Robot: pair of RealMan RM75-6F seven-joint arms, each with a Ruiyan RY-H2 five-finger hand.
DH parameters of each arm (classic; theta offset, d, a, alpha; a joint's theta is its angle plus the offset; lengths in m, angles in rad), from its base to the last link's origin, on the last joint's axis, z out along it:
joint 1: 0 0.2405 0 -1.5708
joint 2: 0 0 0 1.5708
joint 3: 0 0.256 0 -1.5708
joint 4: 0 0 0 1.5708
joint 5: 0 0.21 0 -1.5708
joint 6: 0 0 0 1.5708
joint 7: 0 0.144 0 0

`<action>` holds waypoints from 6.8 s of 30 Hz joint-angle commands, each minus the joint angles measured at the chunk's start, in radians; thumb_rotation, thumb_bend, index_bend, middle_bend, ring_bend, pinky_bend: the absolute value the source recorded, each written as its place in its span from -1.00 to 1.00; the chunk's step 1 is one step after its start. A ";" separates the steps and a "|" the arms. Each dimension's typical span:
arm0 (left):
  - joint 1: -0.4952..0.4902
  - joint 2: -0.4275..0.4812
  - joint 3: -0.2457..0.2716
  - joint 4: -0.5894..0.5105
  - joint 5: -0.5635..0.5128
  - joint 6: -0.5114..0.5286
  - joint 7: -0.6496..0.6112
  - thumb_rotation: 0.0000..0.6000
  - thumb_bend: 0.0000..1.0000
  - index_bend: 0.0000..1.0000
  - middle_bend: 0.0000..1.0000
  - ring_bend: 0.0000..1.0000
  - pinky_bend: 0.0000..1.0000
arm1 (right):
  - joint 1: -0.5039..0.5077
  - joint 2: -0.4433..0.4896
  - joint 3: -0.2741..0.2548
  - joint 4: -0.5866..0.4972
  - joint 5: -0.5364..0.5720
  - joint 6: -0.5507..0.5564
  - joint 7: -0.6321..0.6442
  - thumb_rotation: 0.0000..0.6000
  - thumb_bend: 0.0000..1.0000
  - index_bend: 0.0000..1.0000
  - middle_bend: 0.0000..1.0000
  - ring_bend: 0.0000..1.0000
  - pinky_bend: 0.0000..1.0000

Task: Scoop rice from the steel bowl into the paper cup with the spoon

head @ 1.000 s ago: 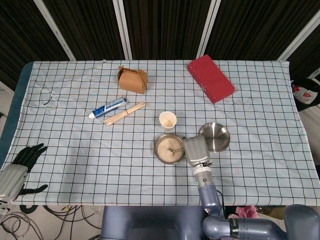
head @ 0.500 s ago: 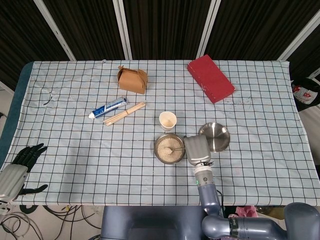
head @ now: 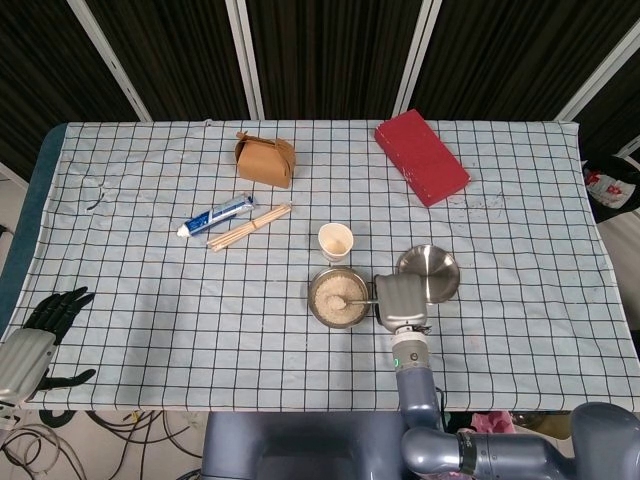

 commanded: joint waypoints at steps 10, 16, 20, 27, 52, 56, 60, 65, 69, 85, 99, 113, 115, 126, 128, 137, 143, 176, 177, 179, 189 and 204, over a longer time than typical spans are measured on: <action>0.001 0.000 0.001 0.000 0.001 0.001 -0.002 1.00 -0.96 -1.00 -1.00 -1.00 -1.00 | 0.032 0.015 0.026 -0.042 0.079 0.046 0.023 1.00 -0.04 0.34 1.00 1.00 1.00; 0.000 0.000 0.000 0.000 0.001 0.001 -0.002 1.00 -0.96 -1.00 -1.00 -1.00 -1.00 | 0.040 0.019 0.026 -0.044 0.113 0.061 0.033 1.00 -0.04 0.35 1.00 1.00 1.00; 0.000 0.000 0.000 -0.001 0.001 0.001 -0.003 1.00 -0.96 -1.00 -1.00 -1.00 -1.00 | 0.044 0.021 0.031 -0.042 0.137 0.070 0.036 1.00 -0.04 0.35 1.00 1.00 1.00; 0.000 0.001 0.000 0.000 0.001 0.000 -0.003 1.00 -0.96 -1.00 -1.00 -1.00 -1.00 | 0.056 0.028 0.036 -0.044 0.169 0.083 0.041 1.00 -0.04 0.36 1.00 1.00 1.00; 0.000 0.004 -0.001 -0.002 -0.001 0.000 -0.013 1.00 -0.96 -1.00 -1.00 -1.00 -1.00 | 0.221 0.053 0.267 -0.048 0.360 0.170 -0.020 1.00 -0.04 0.36 1.00 1.00 1.00; 0.001 0.005 -0.001 -0.003 -0.006 -0.001 -0.015 1.00 -0.96 -1.00 -1.00 -1.00 -1.00 | 0.262 0.054 0.309 -0.005 0.395 0.162 -0.032 1.00 -0.04 0.36 1.00 1.00 1.00; 0.000 0.005 -0.002 -0.006 -0.010 -0.007 -0.014 1.00 -0.96 -1.00 -1.00 -1.00 -1.00 | 0.295 0.054 0.335 0.050 0.426 0.142 -0.036 1.00 -0.03 0.36 1.00 1.00 1.00; 0.001 0.007 0.000 -0.009 -0.008 -0.005 -0.011 1.00 -0.96 -1.00 -1.00 -1.00 -1.00 | 0.323 0.054 0.345 0.136 0.450 0.109 -0.029 1.00 -0.03 0.36 1.00 1.00 1.00; 0.002 0.009 -0.001 -0.011 -0.012 -0.006 -0.014 1.00 -0.96 -1.00 -1.00 -1.00 -1.00 | 0.329 0.054 0.335 0.194 0.464 0.078 -0.016 1.00 -0.03 0.36 1.00 1.00 1.00; -0.002 0.014 -0.004 -0.017 -0.018 -0.013 -0.027 1.00 -0.96 -1.00 -1.00 -1.00 -1.00 | 0.343 0.039 0.164 0.312 0.344 -0.003 0.016 1.00 -0.03 0.36 1.00 1.00 1.00; -0.002 0.018 -0.003 -0.019 -0.010 -0.008 -0.045 1.00 -0.96 -1.00 -1.00 -1.00 -1.00 | 0.388 0.013 -0.073 0.433 0.060 -0.004 -0.048 1.00 -0.03 0.36 1.00 1.00 1.00; -0.002 0.019 -0.003 -0.019 -0.008 -0.007 -0.051 1.00 -0.96 -1.00 -1.00 -1.00 -1.00 | 0.393 0.022 -0.272 0.561 -0.176 -0.036 -0.145 1.00 -0.02 0.36 1.00 1.00 1.00; -0.003 0.019 -0.003 -0.019 -0.008 -0.008 -0.051 1.00 -0.96 -1.00 -1.00 -1.00 -1.00 | 0.392 0.030 -0.296 0.565 -0.214 -0.043 -0.151 1.00 -0.02 0.36 1.00 1.00 1.00; -0.003 0.019 -0.003 -0.019 -0.007 -0.008 -0.051 1.00 -0.96 -1.00 -1.00 -1.00 -1.00 | 0.384 0.041 -0.379 0.597 -0.381 -0.066 -0.185 1.00 -0.02 0.36 1.00 1.00 1.00; -0.004 0.019 -0.003 -0.019 -0.007 -0.009 -0.051 1.00 -0.96 -1.00 -1.00 -1.00 -1.00 | 0.381 0.041 -0.387 0.607 -0.407 -0.070 -0.188 1.00 -0.03 0.36 1.00 1.00 1.00; -0.006 0.019 -0.004 -0.019 -0.009 -0.012 -0.052 1.00 -0.96 -1.00 -1.00 -1.00 -1.00 | 0.357 0.029 -0.375 0.649 -0.479 -0.076 -0.182 1.00 -0.02 0.36 1.00 1.00 1.00; -0.007 0.018 -0.004 -0.019 -0.009 -0.014 -0.050 1.00 -0.96 -1.00 -1.00 -1.00 -1.00 | 0.340 0.029 -0.350 0.643 -0.490 -0.088 -0.182 1.00 -0.03 0.36 1.00 1.00 1.00; -0.004 0.018 -0.002 -0.017 -0.005 -0.008 -0.047 1.00 -0.96 -1.00 -1.00 -1.00 -1.00 | 0.281 0.023 -0.288 0.617 -0.610 -0.118 -0.244 1.00 -0.03 0.36 1.00 1.00 1.00; -0.004 0.018 -0.002 -0.017 -0.006 -0.009 -0.046 1.00 -0.96 -1.00 -1.00 -1.00 -1.00 | 0.281 0.021 -0.279 0.616 -0.611 -0.115 -0.241 1.00 -0.03 0.36 1.00 1.00 1.00; -0.004 0.018 -0.003 -0.018 -0.008 -0.010 -0.047 1.00 -0.96 -1.00 -1.00 -1.00 -1.00 | 0.281 0.019 -0.261 0.612 -0.612 -0.113 -0.237 1.00 -0.03 0.36 1.00 1.00 1.00; -0.004 0.018 -0.004 -0.019 -0.011 -0.011 -0.045 1.00 -0.96 -1.00 -1.00 -1.00 -1.00 | 0.242 -0.001 -0.219 0.587 -0.577 -0.107 -0.210 1.00 -0.03 0.36 1.00 1.00 1.00; 0.000 0.016 -0.003 -0.018 -0.011 -0.008 -0.036 1.00 -0.96 -1.00 -1.00 -1.00 -1.00 | 0.070 0.159 -0.124 0.238 -0.429 0.013 -0.085 1.00 -0.03 0.36 1.00 1.00 1.00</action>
